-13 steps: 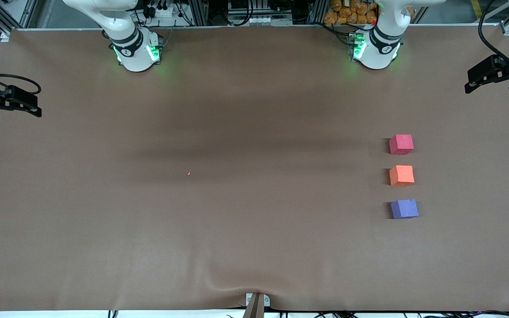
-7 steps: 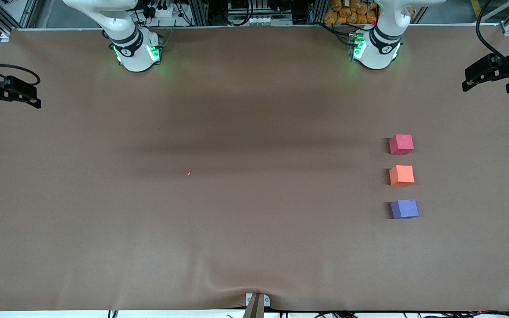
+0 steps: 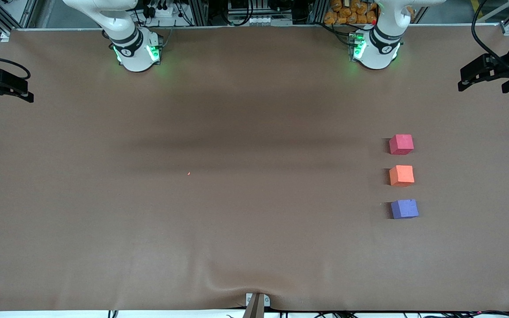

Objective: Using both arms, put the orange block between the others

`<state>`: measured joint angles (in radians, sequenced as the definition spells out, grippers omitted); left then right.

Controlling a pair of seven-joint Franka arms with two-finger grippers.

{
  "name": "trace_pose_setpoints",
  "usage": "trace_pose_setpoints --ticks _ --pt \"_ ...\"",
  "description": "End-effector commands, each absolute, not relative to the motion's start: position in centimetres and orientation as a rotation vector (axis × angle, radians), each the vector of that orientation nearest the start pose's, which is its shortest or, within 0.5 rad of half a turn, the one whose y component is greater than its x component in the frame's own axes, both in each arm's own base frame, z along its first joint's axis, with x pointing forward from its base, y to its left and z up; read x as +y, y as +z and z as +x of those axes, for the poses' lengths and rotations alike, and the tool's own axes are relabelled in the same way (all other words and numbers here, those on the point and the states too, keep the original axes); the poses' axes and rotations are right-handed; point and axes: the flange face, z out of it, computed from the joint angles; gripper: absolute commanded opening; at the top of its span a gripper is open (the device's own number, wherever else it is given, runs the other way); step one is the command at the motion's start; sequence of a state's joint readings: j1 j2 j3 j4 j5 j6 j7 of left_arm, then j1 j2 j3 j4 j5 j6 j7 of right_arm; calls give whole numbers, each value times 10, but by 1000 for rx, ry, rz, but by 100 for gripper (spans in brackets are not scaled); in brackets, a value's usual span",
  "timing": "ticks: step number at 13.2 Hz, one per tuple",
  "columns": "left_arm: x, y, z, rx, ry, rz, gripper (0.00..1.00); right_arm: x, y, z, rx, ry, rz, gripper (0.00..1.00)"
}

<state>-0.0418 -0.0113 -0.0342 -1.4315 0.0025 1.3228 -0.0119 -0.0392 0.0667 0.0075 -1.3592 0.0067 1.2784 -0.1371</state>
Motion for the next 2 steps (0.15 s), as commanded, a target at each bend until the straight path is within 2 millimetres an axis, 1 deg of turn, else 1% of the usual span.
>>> trace_pose_setpoints --ticks 1,2 --pt "-41 675 519 96 164 -3117 100 -13 664 535 -176 221 -3097 100" --pt "-41 675 519 96 164 -3117 100 -12 663 536 -178 221 -3097 100"
